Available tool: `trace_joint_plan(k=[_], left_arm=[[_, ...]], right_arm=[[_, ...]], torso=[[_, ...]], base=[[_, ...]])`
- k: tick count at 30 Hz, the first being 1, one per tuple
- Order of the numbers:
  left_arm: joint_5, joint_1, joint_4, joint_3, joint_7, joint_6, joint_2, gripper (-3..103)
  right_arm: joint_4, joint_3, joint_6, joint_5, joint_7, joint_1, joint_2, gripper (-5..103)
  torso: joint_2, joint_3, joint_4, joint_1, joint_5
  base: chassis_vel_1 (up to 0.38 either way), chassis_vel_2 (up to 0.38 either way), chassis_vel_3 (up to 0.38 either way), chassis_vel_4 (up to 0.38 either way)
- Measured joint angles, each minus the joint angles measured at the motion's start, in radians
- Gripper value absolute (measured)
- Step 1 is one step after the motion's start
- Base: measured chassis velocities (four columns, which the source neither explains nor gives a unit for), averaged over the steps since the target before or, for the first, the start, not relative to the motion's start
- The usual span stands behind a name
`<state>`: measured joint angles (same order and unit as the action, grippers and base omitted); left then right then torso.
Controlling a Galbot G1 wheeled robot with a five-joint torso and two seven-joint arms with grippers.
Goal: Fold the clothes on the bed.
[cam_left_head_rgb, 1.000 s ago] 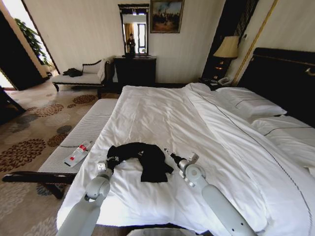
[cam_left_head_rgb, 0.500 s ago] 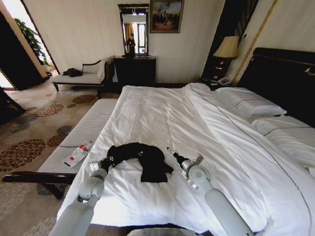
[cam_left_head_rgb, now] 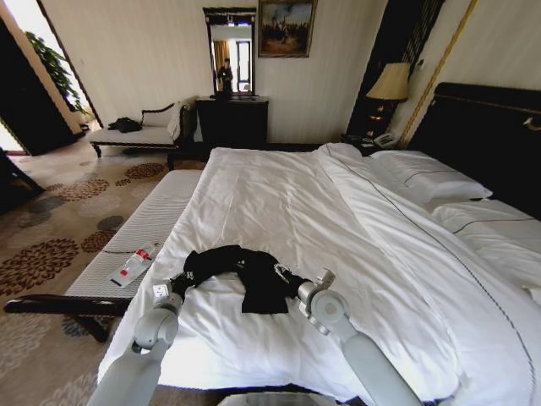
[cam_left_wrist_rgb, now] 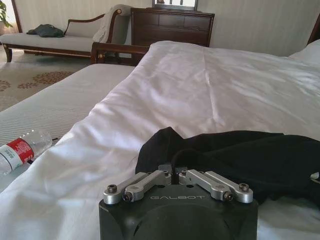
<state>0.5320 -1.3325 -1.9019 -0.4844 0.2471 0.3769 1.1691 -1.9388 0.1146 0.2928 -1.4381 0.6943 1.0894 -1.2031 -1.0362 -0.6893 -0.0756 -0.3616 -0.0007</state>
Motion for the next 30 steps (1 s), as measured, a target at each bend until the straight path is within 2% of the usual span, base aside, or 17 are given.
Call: trace_joint_plan(k=[8,11,17,20,22,25,26,28,29,30], left_arm=[[-0.002,0.01,0.009,-0.001,0.003,0.002,0.002,2],[-0.006,0.01,0.015,-0.001,0.003,0.002,0.005,2],[-0.007,0.017,0.021,0.002,0.003,0.002,0.007,2],[-0.007,0.021,0.021,0.004,0.003,0.002,0.007,2],[-0.008,0.021,0.021,0.004,0.003,0.002,0.007,2],[-0.01,0.02,0.021,0.004,0.003,0.002,0.008,2],[-0.01,0.02,0.021,0.004,0.003,0.002,0.008,2],[-0.011,0.017,0.021,0.003,0.003,0.002,0.009,2],[-0.011,0.017,0.021,0.003,0.003,0.002,0.009,2],[-0.012,0.015,0.02,0.001,0.003,0.002,0.009,2]], right_arm=[[0.048,-0.017,0.002,0.01,0.003,-0.022,-0.015,76],[0.042,-0.004,-0.001,0.012,0.004,-0.022,-0.01,89],[0.027,0.013,-0.004,0.017,0.009,-0.016,-0.002,94],[0.003,0.015,0.002,0.012,0.041,0.012,0.007,97],[-0.003,0.012,0.004,0.007,0.048,0.019,0.003,95],[-0.005,0.002,0.005,0.002,0.053,0.022,-0.014,83],[-0.005,0.002,0.005,0.002,0.053,0.022,-0.014,83],[0.004,-0.003,0.006,0.0,0.054,0.016,-0.02,72],[0.004,-0.003,0.006,0.0,0.054,0.016,-0.02,72],[0.01,-0.005,0.006,0.0,0.055,0.014,-0.022,66]], torso=[[0.0,0.0,0.0,0.0,0.0001],[0.0,0.0,-0.0001,0.0,0.0001],[0.0,0.0,0.0,0.0,0.0001],[0.0,0.0,-0.0001,0.0,0.0001],[0.0,0.0,-0.0001,0.0,0.0001],[0.0,0.0,0.0001,0.0,0.0001],[0.0,0.0,0.0001,0.0,0.0001],[0.0,0.0,0.0,0.0,0.0001],[0.0,0.0,0.0,0.0,0.0001],[0.0,0.0,0.0001,0.0,0.0001]], base=[[0.0,0.0,0.0,0.0],[0.0,0.0,0.0,0.0],[0.0,0.0,0.0,0.0],[0.0,0.0,0.0,0.0],[0.0,0.0,0.0,0.0],[0.0,0.0,0.0,0.0],[0.0,0.0,0.0,0.0],[0.0,0.0,0.0,0.0],[0.0,0.0,0.0,0.0],[0.0,0.0,0.0,0.0]])
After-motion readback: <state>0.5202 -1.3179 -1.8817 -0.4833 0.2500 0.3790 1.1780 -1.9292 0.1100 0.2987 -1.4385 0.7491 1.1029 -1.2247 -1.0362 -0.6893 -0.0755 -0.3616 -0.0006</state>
